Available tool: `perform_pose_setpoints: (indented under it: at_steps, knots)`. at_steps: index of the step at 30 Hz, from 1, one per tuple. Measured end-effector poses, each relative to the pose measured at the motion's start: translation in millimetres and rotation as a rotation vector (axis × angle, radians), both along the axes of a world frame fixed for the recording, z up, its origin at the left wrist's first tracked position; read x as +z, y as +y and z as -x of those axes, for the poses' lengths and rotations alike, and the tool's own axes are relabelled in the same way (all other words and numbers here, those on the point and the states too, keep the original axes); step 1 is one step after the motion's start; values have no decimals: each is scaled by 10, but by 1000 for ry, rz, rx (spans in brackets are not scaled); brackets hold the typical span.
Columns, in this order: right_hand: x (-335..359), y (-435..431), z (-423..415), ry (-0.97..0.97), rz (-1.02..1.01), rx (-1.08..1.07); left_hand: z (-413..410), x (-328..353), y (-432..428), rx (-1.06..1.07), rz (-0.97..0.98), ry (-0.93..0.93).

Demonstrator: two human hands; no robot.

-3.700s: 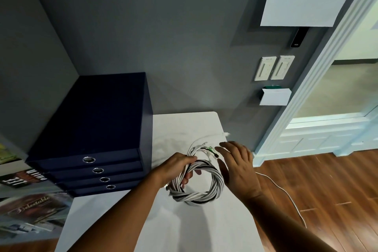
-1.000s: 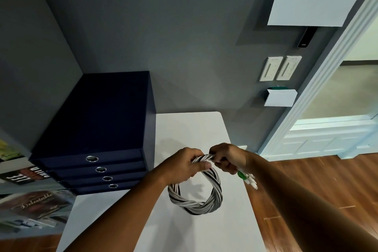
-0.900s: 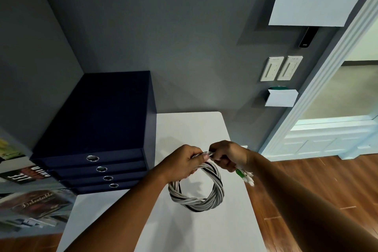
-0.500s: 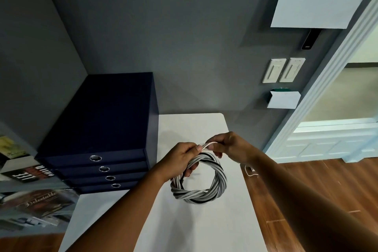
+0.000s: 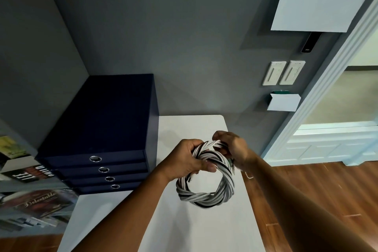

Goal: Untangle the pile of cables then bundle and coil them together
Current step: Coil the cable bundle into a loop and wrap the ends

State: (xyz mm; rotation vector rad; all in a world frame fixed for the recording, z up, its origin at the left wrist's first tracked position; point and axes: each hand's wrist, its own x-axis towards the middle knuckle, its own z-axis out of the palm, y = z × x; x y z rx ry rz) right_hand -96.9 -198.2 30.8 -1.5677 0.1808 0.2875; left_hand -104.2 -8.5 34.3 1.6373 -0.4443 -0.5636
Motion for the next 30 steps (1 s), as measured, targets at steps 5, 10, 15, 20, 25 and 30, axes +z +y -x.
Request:
perform_pose_setpoints:
  at_steps: [5, 10, 15, 20, 25, 30]
  knots:
    - [-69, 125, 76, -119, 29, -79, -68, -39, 23, 88, -15, -47]
    - [-356, 214, 225, 9, -237, -69, -116, -180, 6, 365, -21, -64]
    - [-559, 359, 365, -71, -340, 5, -103, -346, -4, 408, 41, -63]
    - [-642, 433, 462, -140, -377, 61, -94, -438, -1, 405, -30, -66]
    - [-727, 407, 498, -121, -273, 81, -73, -448, 29, 299, -38, -55]
    - [-776, 423, 548, -57, -255, 79, -56, -520, 16, 292, -116, -87]
